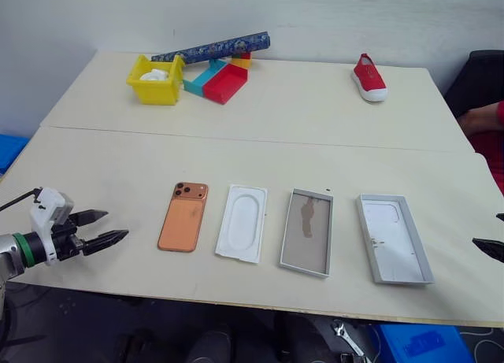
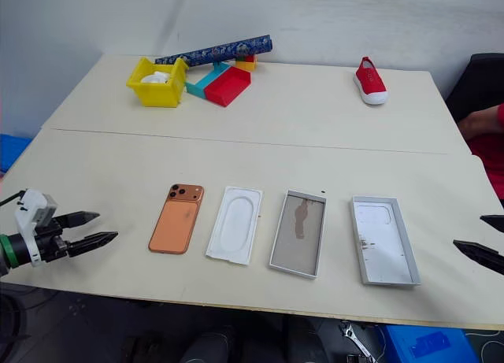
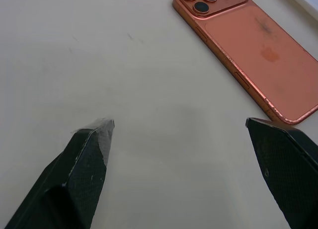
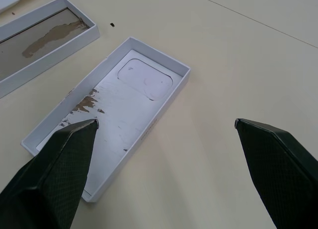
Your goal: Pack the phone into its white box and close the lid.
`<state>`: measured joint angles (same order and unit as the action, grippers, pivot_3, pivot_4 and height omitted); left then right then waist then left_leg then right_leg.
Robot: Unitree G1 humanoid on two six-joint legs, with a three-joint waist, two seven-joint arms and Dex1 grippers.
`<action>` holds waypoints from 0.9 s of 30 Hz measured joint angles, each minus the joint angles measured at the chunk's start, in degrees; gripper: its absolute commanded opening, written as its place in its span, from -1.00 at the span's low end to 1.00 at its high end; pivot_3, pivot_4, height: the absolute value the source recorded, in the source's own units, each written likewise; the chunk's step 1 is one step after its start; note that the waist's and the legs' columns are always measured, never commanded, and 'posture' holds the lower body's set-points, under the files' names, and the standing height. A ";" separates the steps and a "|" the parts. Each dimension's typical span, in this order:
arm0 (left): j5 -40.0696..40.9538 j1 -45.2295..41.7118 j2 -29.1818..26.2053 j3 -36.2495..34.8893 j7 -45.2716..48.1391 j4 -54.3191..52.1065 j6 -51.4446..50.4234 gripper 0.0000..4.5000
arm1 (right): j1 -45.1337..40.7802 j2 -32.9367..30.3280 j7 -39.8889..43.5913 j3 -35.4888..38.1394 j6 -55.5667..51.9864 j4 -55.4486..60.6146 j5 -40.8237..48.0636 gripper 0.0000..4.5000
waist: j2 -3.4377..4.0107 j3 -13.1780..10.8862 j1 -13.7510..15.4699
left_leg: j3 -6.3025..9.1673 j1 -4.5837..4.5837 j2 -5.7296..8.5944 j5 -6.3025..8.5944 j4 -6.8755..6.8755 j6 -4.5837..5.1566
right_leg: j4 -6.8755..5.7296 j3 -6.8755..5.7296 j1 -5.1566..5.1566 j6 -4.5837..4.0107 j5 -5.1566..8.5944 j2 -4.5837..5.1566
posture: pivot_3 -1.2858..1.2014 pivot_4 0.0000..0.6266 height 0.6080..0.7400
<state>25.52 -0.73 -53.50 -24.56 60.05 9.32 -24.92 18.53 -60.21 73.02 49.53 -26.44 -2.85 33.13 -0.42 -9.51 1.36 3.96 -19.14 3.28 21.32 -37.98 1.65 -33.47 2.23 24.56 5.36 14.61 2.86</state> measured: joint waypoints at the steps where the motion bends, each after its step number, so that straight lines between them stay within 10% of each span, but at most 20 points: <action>1: -0.01 -0.01 0.00 0.01 0.04 0.00 0.06 0.99 | 0.00 0.00 -0.03 0.00 0.00 0.01 0.00 1.00 | 0.00 0.00 -0.01 | 0.00 0.00 0.00 0.00 0.00 0.00 | 0.00 0.00 0.00 0.00 0.00 0.00 | 0.03 -0.52 1.00; 27: 0.14 -1.71 0.61 1.46 -1.01 0.07 -2.82 0.99 | -0.67 0.08 -3.09 0.15 -1.35 3.65 -0.06 1.00 | -0.01 0.01 -0.01 | 0.00 0.01 0.00 -0.02 -0.01 -0.03 | -0.04 0.00 0.00 0.02 -0.01 -0.02 | 0.03 -0.52 1.00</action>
<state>25.67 -2.44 -52.89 -23.10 59.04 9.40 -27.74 17.86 -60.13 69.93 49.68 -27.80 0.80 33.07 -0.42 -9.50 1.36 3.96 -19.13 3.28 21.31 -37.99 1.62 -33.51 2.22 24.56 5.38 14.60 2.84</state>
